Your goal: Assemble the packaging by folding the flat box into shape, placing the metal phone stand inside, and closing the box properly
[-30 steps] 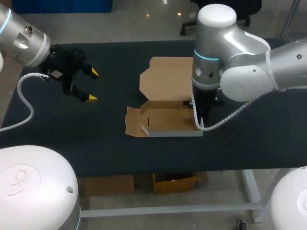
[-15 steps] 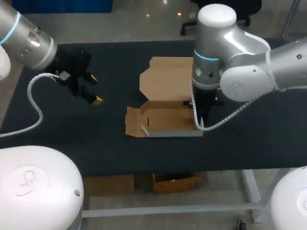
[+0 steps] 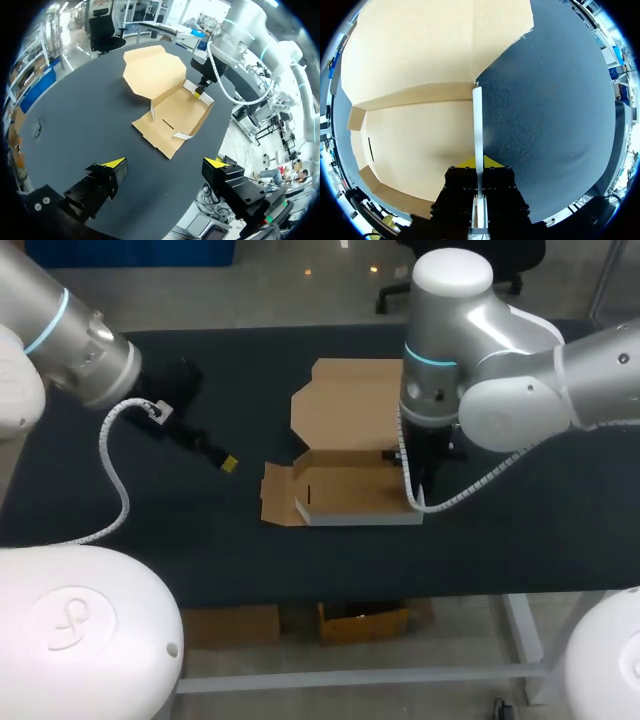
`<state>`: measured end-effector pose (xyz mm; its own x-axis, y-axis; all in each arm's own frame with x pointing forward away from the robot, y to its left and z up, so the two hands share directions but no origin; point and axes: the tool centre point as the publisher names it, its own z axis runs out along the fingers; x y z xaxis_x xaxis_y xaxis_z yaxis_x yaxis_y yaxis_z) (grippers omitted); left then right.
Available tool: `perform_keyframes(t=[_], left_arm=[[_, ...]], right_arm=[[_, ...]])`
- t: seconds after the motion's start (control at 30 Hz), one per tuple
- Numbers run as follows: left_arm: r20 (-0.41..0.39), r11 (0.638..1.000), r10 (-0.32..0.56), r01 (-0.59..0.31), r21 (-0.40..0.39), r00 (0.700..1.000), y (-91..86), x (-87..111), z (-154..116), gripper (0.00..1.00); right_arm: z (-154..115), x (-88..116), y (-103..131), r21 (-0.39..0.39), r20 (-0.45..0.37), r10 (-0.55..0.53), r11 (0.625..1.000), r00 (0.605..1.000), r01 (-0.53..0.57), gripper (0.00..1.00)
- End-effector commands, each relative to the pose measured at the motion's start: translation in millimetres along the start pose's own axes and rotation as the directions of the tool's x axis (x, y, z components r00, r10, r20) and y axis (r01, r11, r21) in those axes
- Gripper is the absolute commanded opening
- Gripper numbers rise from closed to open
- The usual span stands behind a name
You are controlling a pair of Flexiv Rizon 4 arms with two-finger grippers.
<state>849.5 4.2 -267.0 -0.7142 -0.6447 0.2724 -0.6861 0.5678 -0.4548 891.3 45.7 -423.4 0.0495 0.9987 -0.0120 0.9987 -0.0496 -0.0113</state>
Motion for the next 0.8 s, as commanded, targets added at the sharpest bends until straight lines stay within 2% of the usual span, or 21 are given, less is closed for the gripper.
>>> perform_keyframes(t=[0.03, 0.07, 0.6, 0.63, 0.7, 0.8], left_arm=[[-0.043, 0.971, -0.233, 0.23, -0.068, 0.971, -7.1, -5.8, 21, 1.0], [-0.046, 0.964, -0.257, 0.253, -0.083, 0.965, -6.5, -6.7, 23, 1.0], [-0.046, 0.964, -0.257, 0.253, -0.083, 0.965, -6.5, -6.7, 23, 1.0], [-0.04, 0.942, -0.334, 0.331, -0.063, 0.942, -9.8, -7.8, 24, 1.0], [-0.067, 0.91, -0.415, 0.412, -0.054, 0.908, -11.5, -8.8, 28, 1.0], [-0.093, 0.866, -0.499, 0.498, -0.038, 0.861, -8.9, -8.2, 37, 1.0]], right_arm=[[1, 1, 1, 0.003, 0.004, 0.0, 1.0, 1.0, 0.0, 0.0], [1, 1, 1, 0.003, 0.004, 0.0, 1.0, 1.0, 0.0, 0.0], [1, 1, 1, 0.003, 0.004, 0.0, 1.0, 1.0, 0.0, 0.0], [1, 1, 1, 0.003, 0.004, 0.0, 1.0, 1.0, 0.0, 0.0], [1, 1, 1, 0.003, 0.004, 0.0, 1.0, 1.0, 0.0, 0.0], [1, 1, 1, 0.003, 0.004, 0.0, 1.0, 1.0, 0.0, 0.0]])
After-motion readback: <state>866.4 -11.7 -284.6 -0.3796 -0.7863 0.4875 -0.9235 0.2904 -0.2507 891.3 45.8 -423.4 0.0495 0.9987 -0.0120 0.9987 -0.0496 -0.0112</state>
